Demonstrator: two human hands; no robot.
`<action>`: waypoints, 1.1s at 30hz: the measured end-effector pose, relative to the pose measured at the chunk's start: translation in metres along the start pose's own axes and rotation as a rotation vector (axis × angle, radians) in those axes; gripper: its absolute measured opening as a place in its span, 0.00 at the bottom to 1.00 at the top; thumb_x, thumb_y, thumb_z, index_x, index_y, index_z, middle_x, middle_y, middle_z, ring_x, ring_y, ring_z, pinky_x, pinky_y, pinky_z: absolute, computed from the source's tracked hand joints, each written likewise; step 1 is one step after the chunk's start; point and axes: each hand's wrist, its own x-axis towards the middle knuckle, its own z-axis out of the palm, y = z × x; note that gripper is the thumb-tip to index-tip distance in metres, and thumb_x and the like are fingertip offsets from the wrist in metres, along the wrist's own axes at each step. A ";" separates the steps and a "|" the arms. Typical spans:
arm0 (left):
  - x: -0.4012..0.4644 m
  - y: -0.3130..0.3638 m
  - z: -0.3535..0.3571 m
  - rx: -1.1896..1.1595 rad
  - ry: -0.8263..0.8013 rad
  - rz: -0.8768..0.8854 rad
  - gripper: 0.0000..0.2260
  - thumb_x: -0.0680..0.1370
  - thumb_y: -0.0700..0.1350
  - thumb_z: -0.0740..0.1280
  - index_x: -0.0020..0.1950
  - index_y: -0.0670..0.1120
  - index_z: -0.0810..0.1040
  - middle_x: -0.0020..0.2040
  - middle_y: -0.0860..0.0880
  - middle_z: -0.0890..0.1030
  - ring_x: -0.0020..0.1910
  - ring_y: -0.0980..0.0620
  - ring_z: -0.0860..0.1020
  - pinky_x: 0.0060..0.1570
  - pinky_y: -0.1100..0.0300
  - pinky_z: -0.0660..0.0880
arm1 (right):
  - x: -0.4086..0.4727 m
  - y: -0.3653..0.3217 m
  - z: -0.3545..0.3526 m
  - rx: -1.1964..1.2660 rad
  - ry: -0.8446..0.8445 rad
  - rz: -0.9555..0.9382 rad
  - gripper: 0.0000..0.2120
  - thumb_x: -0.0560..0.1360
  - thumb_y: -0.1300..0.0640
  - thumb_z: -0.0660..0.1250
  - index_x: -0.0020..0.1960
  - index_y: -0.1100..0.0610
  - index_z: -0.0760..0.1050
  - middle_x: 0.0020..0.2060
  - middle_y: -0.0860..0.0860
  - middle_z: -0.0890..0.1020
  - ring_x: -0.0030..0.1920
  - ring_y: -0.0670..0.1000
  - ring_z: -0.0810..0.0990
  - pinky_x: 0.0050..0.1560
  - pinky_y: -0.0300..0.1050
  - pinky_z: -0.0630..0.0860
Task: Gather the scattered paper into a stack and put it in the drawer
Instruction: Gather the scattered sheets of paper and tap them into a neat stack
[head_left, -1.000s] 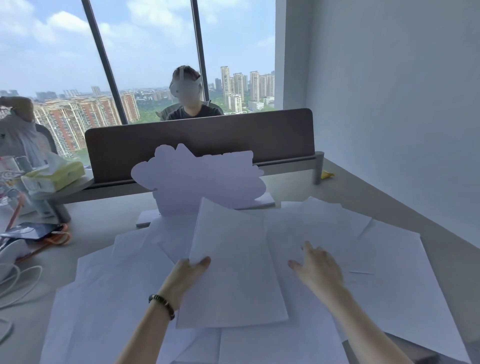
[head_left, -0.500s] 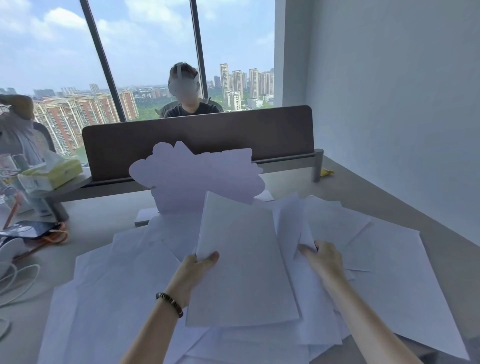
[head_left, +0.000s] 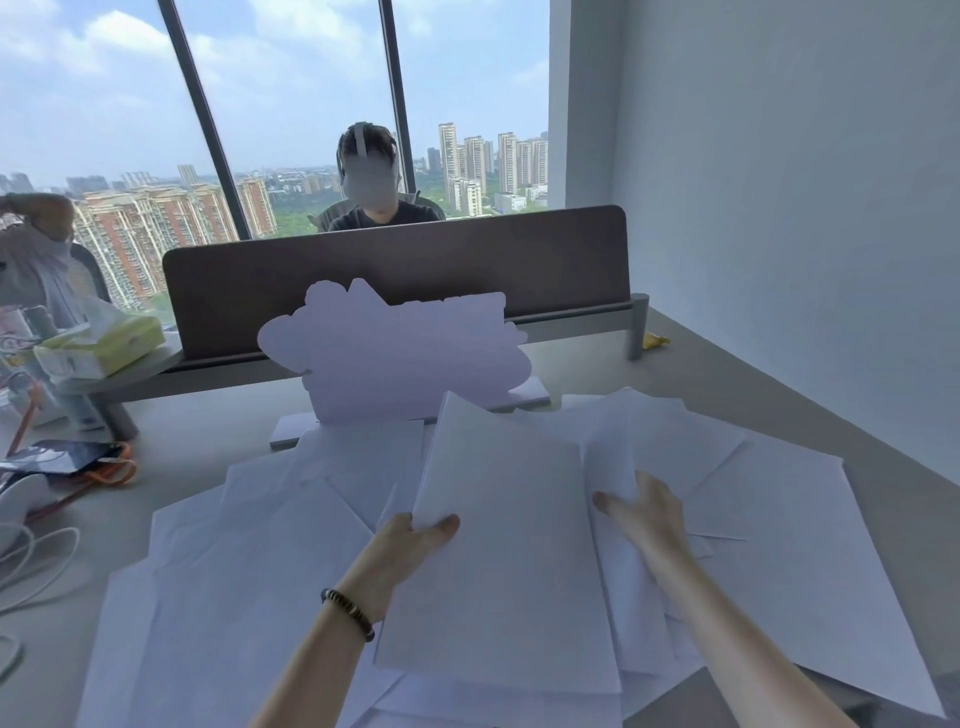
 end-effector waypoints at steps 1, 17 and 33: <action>0.001 0.001 -0.002 -0.011 0.008 0.009 0.11 0.77 0.48 0.72 0.53 0.41 0.84 0.47 0.43 0.88 0.46 0.43 0.86 0.48 0.51 0.82 | 0.002 0.002 0.000 -0.030 0.025 -0.014 0.16 0.73 0.53 0.72 0.56 0.63 0.79 0.55 0.60 0.82 0.58 0.60 0.80 0.50 0.47 0.74; 0.010 0.003 -0.003 -0.027 0.034 0.057 0.08 0.78 0.45 0.71 0.48 0.40 0.84 0.38 0.47 0.87 0.36 0.49 0.85 0.41 0.56 0.81 | 0.034 0.003 -0.011 -0.094 0.130 0.078 0.23 0.83 0.52 0.56 0.49 0.69 0.81 0.52 0.69 0.82 0.64 0.64 0.73 0.61 0.51 0.68; 0.017 -0.002 0.001 0.017 0.019 0.009 0.11 0.77 0.48 0.72 0.53 0.41 0.84 0.46 0.46 0.88 0.44 0.47 0.86 0.47 0.56 0.80 | 0.037 0.005 -0.010 0.157 0.176 0.092 0.24 0.77 0.56 0.68 0.26 0.57 0.62 0.23 0.53 0.66 0.32 0.54 0.69 0.33 0.46 0.60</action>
